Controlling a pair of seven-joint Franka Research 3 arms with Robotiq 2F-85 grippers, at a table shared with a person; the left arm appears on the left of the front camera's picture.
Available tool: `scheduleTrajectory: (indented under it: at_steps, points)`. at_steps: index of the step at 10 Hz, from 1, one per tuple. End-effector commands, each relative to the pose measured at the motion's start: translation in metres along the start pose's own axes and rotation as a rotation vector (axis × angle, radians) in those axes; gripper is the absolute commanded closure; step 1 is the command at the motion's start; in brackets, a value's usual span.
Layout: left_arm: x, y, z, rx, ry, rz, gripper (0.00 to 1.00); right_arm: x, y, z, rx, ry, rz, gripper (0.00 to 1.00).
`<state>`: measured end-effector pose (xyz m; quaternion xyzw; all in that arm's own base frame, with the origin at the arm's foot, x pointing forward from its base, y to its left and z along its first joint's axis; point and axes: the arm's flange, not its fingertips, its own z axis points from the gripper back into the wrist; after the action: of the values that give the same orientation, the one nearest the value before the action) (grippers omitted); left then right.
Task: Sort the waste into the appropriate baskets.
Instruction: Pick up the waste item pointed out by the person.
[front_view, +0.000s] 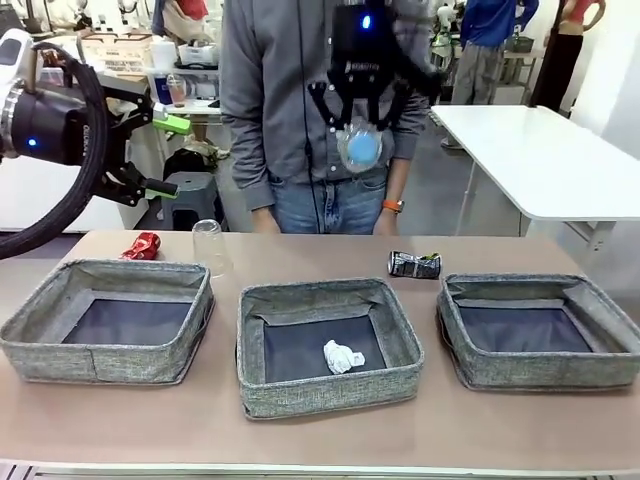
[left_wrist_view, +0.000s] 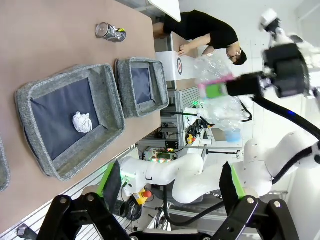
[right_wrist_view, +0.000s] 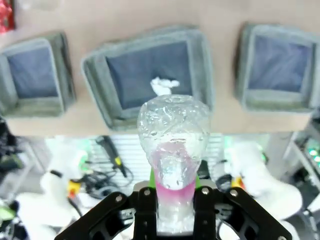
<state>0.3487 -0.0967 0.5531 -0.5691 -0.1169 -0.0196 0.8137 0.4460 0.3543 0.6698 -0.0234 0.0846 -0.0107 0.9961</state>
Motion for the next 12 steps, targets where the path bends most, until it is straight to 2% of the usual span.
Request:
scheduleTrajectory:
  at_steps: [1,3,5,6,12]
  points:
    - [-0.001,0.002,-0.002,-0.026,-0.019,-0.017,0.00,0.010,0.019,0.041,-0.081,-0.069,0.002,0.78]
    - [-0.001,0.002,-0.002,-0.026,-0.019,-0.017,0.00,-0.005,0.016,0.058,-0.088,-0.145,-0.009,0.78]
    - [-0.001,0.002,-0.002,-0.026,-0.019,-0.017,0.00,-0.006,0.007,0.064,-0.040,-0.186,-0.044,0.78]
    - [-0.001,0.002,-0.002,-0.026,-0.019,-0.017,0.00,-0.016,0.003,0.045,-0.068,-0.133,-0.001,0.78]
    - [-0.001,0.002,-0.002,-0.026,-0.019,-0.017,0.00,-0.016,0.003,0.045,-0.068,-0.133,-0.001,0.78]
